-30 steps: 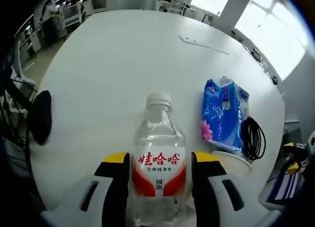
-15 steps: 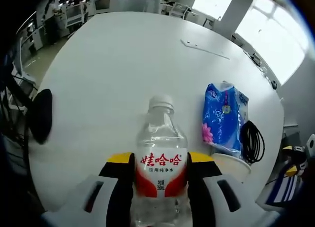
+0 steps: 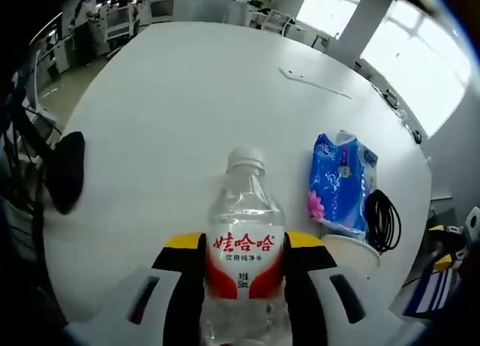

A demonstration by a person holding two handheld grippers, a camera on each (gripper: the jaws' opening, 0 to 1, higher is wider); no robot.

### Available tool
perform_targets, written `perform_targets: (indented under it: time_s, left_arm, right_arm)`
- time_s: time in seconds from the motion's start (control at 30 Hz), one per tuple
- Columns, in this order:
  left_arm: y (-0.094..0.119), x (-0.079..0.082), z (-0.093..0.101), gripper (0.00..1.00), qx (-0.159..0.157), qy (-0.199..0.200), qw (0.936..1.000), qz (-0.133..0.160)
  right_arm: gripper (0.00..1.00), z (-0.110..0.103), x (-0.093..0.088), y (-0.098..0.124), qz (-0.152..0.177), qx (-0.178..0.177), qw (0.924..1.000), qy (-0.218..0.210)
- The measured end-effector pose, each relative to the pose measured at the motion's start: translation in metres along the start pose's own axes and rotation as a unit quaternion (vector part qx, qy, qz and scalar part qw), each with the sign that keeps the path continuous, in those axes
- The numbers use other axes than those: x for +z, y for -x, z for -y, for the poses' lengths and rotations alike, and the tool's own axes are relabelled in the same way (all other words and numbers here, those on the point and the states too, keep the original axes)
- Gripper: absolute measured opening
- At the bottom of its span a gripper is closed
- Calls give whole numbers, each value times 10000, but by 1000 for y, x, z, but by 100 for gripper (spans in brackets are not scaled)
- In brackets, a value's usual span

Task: Arrange the tabletop items into an orderly group along one side of the table until the central work area is clear of visible clutter.

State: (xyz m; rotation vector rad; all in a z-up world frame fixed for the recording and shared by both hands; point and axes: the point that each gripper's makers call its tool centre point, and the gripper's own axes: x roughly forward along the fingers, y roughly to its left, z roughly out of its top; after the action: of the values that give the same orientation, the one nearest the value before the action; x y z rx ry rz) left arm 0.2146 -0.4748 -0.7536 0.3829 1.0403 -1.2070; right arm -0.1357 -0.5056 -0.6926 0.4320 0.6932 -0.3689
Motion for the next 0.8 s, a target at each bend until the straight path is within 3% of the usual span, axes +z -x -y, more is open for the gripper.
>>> perform_targets:
  time_s: [0.8]
  left_arm:
    - [35, 13, -6, 39, 216, -185, 9972, 689]
  right_arm:
    - [55, -2, 4, -3, 68, 58, 9999, 56]
